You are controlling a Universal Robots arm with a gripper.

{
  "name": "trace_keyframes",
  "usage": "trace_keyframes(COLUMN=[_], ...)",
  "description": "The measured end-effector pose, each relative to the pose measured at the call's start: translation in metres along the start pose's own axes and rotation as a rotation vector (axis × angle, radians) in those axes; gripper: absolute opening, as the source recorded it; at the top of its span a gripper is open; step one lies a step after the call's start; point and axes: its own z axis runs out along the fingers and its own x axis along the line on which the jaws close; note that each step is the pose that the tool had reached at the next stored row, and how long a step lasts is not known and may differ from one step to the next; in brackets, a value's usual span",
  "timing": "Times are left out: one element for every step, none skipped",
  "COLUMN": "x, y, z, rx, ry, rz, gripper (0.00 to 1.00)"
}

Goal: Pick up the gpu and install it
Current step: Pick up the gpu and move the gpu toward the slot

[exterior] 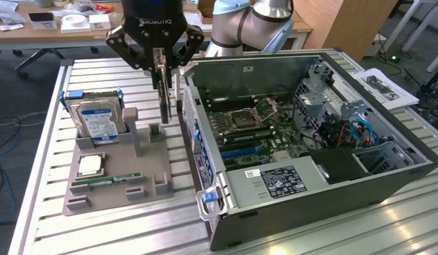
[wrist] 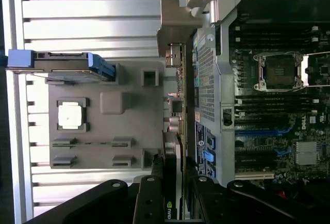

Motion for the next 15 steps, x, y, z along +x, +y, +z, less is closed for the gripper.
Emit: trace_keyframes(x=[-0.002,-0.005,-0.008,-0.010,-0.012,-0.015,-0.017,-0.020,-0.022,-0.025,-0.028,-0.031,-0.034,-0.037,-0.039], y=[0.0001,0.0003,0.0005,0.0005,0.0007,0.0009,0.0010,0.0011,0.0013,0.0014,0.0016,0.0018,0.0019,0.0021,0.0022], z=[0.0000,0.0001,0.0002,0.0003,0.0004,0.0005,0.0005,0.0007,0.0008,0.0008,0.0008,0.0009,0.0010,0.0012,0.0012], rx=[-0.0002,-0.0005,-0.0007,-0.0010,-0.0013,-0.0016,-0.0018,-0.0021,-0.0024,-0.0026,-0.0028,-0.0031,-0.0034,-0.0038,-0.0041], ry=[0.0000,0.0000,0.0001,0.0001,0.0000,0.0001,0.0001,0.0001,0.0001,0.0002,0.0002,0.0003,0.0003,0.0003,0.0003], rz=[0.000,0.000,0.000,-0.001,-0.001,-0.001,-0.001,-0.001,-0.001,-0.001,-0.002,-0.002,-0.002,-0.002,-0.002], gripper=[0.27,0.27,0.27,0.27,0.27,0.27,0.27,0.27,0.27,0.27,0.27,0.27,0.27,0.27,0.27])
